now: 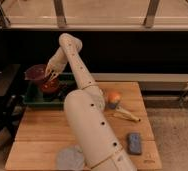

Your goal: Stack bowls into tray

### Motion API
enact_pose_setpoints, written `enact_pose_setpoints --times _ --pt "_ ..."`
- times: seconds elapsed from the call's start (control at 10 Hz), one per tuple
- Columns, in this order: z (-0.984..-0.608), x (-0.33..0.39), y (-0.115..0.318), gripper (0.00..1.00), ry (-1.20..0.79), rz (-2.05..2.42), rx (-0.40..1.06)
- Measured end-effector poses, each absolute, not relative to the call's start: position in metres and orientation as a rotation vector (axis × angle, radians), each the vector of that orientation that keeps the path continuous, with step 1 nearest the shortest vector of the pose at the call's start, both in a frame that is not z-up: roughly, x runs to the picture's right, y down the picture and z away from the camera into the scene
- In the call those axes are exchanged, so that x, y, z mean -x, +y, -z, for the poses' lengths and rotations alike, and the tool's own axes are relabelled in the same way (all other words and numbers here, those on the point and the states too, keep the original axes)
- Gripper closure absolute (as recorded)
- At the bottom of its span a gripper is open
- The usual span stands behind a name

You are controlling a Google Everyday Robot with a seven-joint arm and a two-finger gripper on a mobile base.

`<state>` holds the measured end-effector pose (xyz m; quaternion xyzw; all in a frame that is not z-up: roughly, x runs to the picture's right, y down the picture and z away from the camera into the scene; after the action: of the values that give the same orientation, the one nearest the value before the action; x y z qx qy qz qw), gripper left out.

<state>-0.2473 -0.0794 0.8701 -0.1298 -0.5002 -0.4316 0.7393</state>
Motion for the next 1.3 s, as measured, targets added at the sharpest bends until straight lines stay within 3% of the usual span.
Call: enact_pose_setpoints --times 0.2,0.5,1.2,1.3 --pt "-0.8698 0.2476 -0.0793 0.77 -1.098 0.948 0.285" --pt "-0.8689 0.2517 -0.0792 0.65 -1.107 0.964 0.275" --pt "-0.8695 0.2493 -0.0797 0.65 -1.105 0.963 0.275" --pt "-0.8695 0.2492 -0.0797 0.69 -1.105 0.962 0.275"
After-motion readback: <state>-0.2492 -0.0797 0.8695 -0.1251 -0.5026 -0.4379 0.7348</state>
